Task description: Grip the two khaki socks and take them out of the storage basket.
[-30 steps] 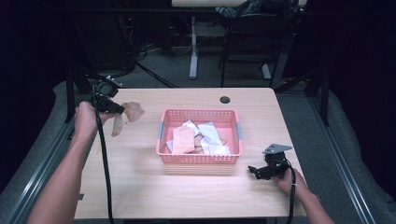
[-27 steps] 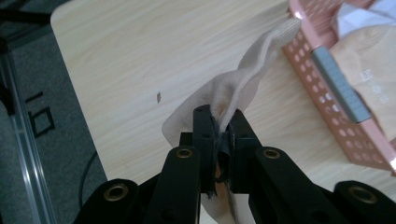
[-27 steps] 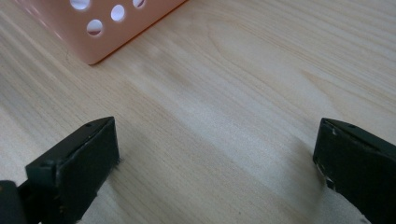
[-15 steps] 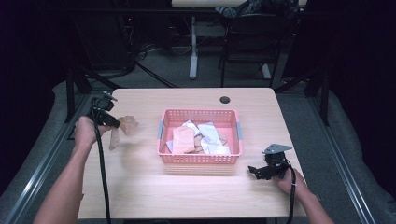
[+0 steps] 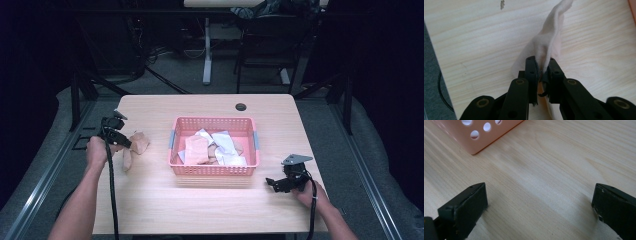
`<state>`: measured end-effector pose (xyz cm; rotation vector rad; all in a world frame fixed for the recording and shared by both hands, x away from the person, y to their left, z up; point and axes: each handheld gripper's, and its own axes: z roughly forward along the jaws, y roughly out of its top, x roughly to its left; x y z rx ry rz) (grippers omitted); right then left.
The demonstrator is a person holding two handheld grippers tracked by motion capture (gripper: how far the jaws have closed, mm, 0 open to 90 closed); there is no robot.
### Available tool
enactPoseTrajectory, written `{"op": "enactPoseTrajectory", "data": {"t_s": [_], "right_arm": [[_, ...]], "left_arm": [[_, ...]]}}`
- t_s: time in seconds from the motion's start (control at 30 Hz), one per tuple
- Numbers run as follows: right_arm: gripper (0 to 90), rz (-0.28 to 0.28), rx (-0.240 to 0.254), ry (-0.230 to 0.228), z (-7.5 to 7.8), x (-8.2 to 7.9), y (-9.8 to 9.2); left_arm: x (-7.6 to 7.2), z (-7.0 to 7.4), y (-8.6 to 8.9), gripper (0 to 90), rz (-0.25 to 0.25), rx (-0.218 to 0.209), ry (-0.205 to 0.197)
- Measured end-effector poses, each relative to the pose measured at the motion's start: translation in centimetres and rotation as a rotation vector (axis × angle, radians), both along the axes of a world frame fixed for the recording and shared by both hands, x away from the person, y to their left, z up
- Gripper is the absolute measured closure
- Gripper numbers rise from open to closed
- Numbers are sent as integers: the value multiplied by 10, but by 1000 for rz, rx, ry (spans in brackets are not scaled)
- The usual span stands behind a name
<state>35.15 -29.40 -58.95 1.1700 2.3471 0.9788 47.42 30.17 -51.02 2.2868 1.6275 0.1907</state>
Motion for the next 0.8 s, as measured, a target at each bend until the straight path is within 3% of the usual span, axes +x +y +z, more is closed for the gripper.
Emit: {"op": "enactPoseTrajectory", "data": {"t_s": [0.1,0.2,0.33,0.5,0.63,0.8], "right_arm": [[0,0,0,0,0,0,0],[0,0,0,0,0,0,0],[0,0,0,0,0,0,0],[0,0,0,0,0,0,0],[0,1,1,0,0,0,0],[0,0,0,0,0,0,0]], "left_arm": [[1,-5,1,711,25,-11,-4],[0,-2,0,477,51,6,-25],[-4,5,-2,272,48,2,-68],[-8,17,-6,141,31,-28,-91],[-12,40,-17,73,-2,-47,-163],[-15,61,-36,10,-53,-68,-221]]}}
